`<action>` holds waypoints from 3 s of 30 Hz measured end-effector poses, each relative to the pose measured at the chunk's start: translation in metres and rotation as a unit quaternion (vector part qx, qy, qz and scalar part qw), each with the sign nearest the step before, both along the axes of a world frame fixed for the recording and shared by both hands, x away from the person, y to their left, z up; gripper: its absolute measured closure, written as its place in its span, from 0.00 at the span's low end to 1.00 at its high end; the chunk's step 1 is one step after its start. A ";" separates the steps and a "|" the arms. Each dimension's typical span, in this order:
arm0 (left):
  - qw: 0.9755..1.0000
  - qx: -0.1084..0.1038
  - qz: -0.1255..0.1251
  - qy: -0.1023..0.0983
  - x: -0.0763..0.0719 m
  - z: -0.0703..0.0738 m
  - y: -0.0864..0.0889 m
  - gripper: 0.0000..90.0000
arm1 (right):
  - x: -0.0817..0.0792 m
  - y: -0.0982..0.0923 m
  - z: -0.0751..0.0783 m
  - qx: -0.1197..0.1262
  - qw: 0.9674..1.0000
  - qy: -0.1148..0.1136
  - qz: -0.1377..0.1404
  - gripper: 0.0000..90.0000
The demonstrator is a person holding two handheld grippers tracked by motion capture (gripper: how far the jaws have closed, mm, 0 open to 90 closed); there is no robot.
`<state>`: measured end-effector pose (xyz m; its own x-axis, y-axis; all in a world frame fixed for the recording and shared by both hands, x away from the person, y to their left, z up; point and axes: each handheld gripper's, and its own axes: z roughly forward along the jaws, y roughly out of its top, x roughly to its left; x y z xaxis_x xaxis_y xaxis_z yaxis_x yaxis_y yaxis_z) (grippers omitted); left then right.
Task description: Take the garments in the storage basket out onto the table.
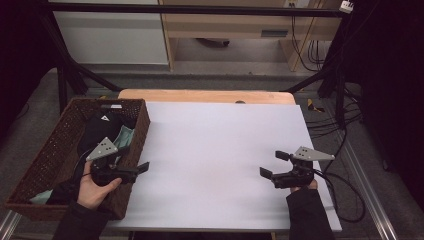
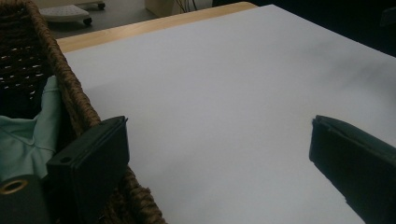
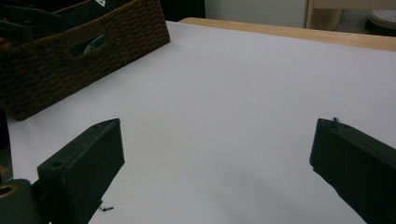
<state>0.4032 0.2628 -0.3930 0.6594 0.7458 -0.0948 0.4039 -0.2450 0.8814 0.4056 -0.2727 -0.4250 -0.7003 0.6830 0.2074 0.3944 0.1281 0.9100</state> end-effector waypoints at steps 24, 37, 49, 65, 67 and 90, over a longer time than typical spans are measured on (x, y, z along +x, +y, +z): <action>1.000 0.008 0.008 -0.005 -0.002 0.016 0.003 0.05 | 0.001 0.001 -0.002 -0.001 1.000 0.008 0.000 0.04; 1.000 0.002 0.018 -0.005 -0.002 0.027 0.016 0.05 | 0.002 0.002 -0.002 -0.002 1.000 0.010 -0.001 0.04; 0.999 0.007 0.044 -0.011 -0.003 0.036 0.035 0.05 | 0.002 0.003 -0.003 -0.006 1.000 0.012 0.000 0.04; 0.998 0.007 0.065 -0.004 -0.001 0.036 0.053 0.05 | 0.003 0.003 -0.005 -0.009 1.000 0.016 0.000 0.04; 0.998 0.008 0.069 -0.003 -0.001 0.036 0.056 0.05 | 0.003 0.003 -0.005 -0.009 1.000 0.015 -0.001 0.04; 0.991 0.050 0.120 0.017 0.010 0.041 0.088 0.05 | 0.003 0.003 -0.005 -0.010 1.000 0.015 -0.001 0.04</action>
